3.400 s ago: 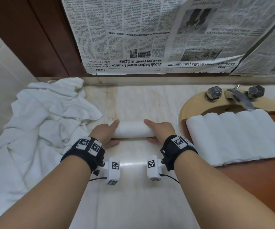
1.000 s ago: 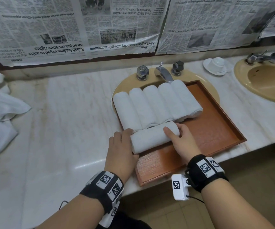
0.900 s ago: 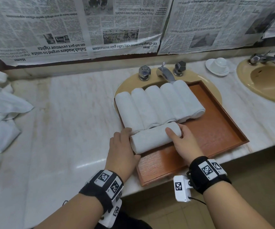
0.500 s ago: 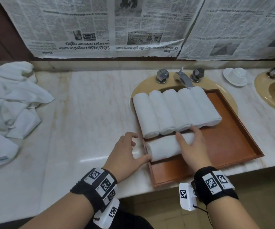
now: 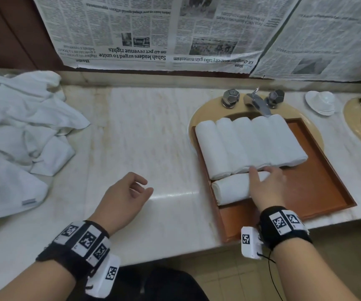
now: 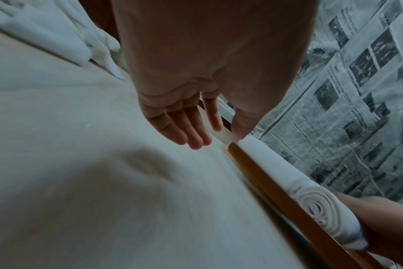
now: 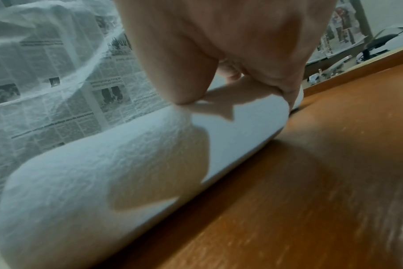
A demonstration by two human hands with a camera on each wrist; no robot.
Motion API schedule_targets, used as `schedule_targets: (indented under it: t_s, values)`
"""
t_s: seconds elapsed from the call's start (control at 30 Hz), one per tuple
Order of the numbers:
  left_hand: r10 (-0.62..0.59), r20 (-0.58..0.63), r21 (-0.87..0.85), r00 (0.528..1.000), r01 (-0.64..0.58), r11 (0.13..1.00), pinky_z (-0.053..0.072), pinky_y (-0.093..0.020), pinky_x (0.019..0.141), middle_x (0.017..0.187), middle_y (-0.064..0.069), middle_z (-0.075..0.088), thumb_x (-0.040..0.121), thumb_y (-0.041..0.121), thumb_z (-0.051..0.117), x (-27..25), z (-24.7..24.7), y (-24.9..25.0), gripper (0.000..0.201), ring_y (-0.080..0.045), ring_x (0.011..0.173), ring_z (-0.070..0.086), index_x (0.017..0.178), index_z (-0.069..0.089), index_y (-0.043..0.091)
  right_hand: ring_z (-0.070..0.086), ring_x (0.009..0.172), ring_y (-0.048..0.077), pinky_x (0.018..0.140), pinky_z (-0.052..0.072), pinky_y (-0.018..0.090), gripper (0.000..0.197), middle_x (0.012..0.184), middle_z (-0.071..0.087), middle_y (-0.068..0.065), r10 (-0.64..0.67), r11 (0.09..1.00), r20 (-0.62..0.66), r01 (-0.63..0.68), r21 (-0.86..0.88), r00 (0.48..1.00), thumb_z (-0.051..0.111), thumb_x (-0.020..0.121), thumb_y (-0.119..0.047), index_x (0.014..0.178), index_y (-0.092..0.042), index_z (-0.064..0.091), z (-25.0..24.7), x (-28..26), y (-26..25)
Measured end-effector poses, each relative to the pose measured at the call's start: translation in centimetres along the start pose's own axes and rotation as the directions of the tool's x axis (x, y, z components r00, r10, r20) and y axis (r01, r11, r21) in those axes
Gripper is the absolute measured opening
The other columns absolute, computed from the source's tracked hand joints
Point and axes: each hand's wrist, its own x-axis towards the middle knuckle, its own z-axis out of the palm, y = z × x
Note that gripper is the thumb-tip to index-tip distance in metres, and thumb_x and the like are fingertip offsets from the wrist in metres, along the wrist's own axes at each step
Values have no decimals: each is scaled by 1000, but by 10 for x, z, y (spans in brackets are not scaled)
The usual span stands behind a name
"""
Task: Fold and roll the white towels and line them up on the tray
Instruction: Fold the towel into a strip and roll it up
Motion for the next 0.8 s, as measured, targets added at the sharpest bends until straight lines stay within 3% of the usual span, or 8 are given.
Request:
schedule_targets:
  t_s: [0.1,0.2,0.3,0.37,0.43,0.53,0.6,0.8]
  values:
    - [-6,-22,-9,1000,6,1000,50,-25,73,89,10,71,90,45,72,3,-14,-4,15,-1,78,67,99,64,36,45,130,38,105,40,47,70,141,43,18,64,993,38,-60,-100,997,62,92,-54,144,-12,41,-15,-11,-6]
    - [-21,-50,-10,999,20,1000,48,-25,72,89,9,72,90,44,72,6,-26,-10,14,0,77,67,98,64,35,54,115,37,99,49,47,66,121,47,13,236,969,161,-221,-108,958,60,95,-52,136,-8,34,-30,-24,-13]
    - [-35,-67,-22,997,34,999,46,-25,70,88,7,72,92,40,71,7,-34,-15,11,2,73,67,98,65,33,67,91,30,75,62,41,64,109,51,9,400,868,324,-468,166,857,71,90,-45,131,-9,37,-23,-32,-6]
    - [-43,-79,-27,996,41,999,44,-25,69,87,6,72,93,37,72,6,-38,-16,11,3,72,66,98,65,31,71,92,31,74,63,40,72,111,54,7,435,780,338,-537,321,835,78,84,-40,136,-10,38,-10,-34,3]
    - [-48,-86,-20,995,47,999,43,-24,68,87,6,71,93,35,71,5,-42,-18,11,6,72,65,99,66,28,72,93,32,73,63,40,70,115,58,10,423,691,334,-538,482,842,81,82,-32,136,-14,40,2,-33,6]
    - [-53,-89,-2,995,53,999,43,-24,68,86,6,72,93,35,71,2,-47,-23,11,6,73,64,99,66,28,74,92,38,70,63,47,96,127,59,15,389,571,346,-519,637,853,88,68,-29,148,-25,36,10,-33,3]
    - [-64,-88,12,994,65,998,43,-24,69,83,8,72,93,37,71,0,-49,-28,11,6,73,63,99,66,29,73,93,39,70,63,49,100,128,57,15,383,570,324,-497,654,865,89,66,-28,149,-31,34,12,-33,2]
    - [-82,-91,4,992,83,997,46,-27,73,85,30,69,93,36,71,-6,-56,-39,9,7,75,64,98,67,30,74,88,35,65,63,40,93,119,56,8,364,649,302,-473,596,881,79,85,-26,154,-41,19,7,-40,-1]
